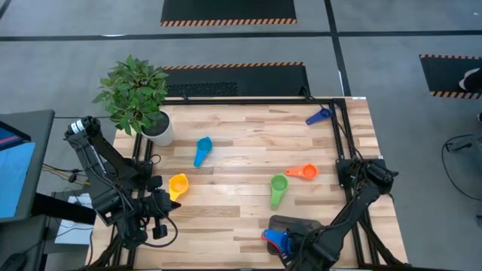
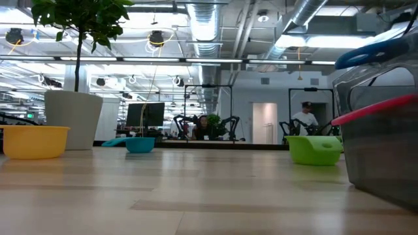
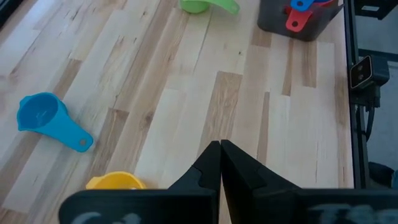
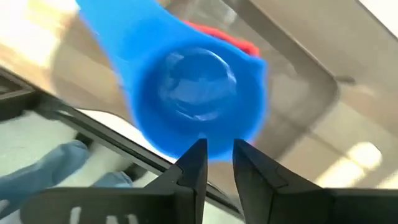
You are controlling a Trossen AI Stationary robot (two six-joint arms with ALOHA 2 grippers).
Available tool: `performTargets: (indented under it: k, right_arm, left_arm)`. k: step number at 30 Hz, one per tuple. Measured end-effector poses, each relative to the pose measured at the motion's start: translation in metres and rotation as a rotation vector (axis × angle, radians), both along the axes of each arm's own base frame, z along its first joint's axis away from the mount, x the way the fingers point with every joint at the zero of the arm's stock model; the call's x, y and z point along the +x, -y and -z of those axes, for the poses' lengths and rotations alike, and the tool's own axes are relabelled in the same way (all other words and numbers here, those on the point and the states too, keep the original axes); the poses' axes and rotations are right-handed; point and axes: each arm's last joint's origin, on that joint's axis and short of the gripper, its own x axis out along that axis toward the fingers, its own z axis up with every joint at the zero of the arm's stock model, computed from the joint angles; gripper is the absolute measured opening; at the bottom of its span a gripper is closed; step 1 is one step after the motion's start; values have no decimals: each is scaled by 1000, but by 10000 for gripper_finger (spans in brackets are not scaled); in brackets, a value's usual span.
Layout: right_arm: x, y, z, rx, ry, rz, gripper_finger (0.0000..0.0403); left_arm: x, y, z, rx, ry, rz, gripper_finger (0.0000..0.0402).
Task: Nest measuring cups in basket
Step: Stack the blue measuring cup on top of the red measuring cup in the black bin, then stack the yellow measuring cup on top of the blue measuring cup in the black bin
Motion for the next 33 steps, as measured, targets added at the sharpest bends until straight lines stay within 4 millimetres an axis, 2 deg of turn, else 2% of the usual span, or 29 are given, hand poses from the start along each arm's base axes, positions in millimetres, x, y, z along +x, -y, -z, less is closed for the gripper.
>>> performTargets:
  k: [8,14,18,25,29,33]
  right_arm:
    - [8,7,20,-28,10,-25,100]
    - [3,10,35,-2,-59,-28,100]
    - [-3,8,36,20,-124,-23,100]
    - [-7,7,36,10,-142,-2,100]
    - [0,7,21,10,-93,-22,100]
    - [5,13,-24,-3,-83,-51,100]
  left_arm:
    - [0,0,0,0,0,0,0]
    - [0,0,0,0,1,0,0]
    - [0,0,0,-1,0,0,0]
    - [0,0,0,-1,0,0,0]
    - [0,0,0,0,0,0,0]
    - [0,0,0,0,0,-1,0]
